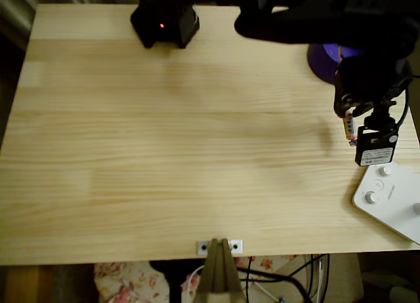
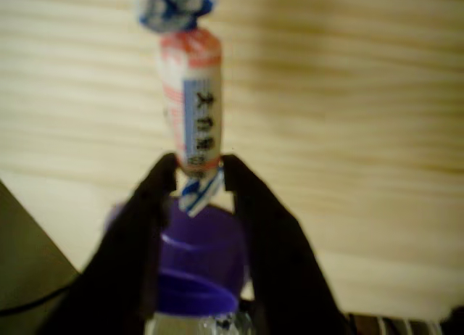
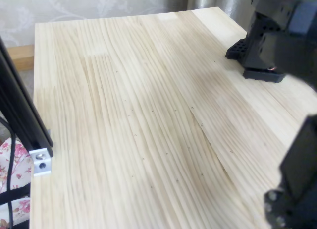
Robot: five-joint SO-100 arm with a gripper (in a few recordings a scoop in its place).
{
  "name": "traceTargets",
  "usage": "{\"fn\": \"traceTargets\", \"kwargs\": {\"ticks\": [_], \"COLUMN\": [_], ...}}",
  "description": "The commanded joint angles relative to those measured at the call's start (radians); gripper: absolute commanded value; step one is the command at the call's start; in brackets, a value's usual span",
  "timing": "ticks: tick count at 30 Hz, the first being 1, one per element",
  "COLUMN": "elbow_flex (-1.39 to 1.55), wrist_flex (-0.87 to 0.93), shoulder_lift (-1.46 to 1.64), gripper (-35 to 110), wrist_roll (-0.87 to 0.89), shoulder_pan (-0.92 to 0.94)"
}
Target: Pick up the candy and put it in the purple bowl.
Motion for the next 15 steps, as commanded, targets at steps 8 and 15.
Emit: {"fn": "traceTargets", "kwargs": {"ticks": [8, 15], "elbow_flex": [0.402, 0.667], "wrist_flex": [0.120, 0.118], "shoulder_lift": [0.528, 0.727], "gripper": [0, 0], "wrist_roll": [-0.048, -0.106], "shoulder_pan": [0.018, -0.005]}}
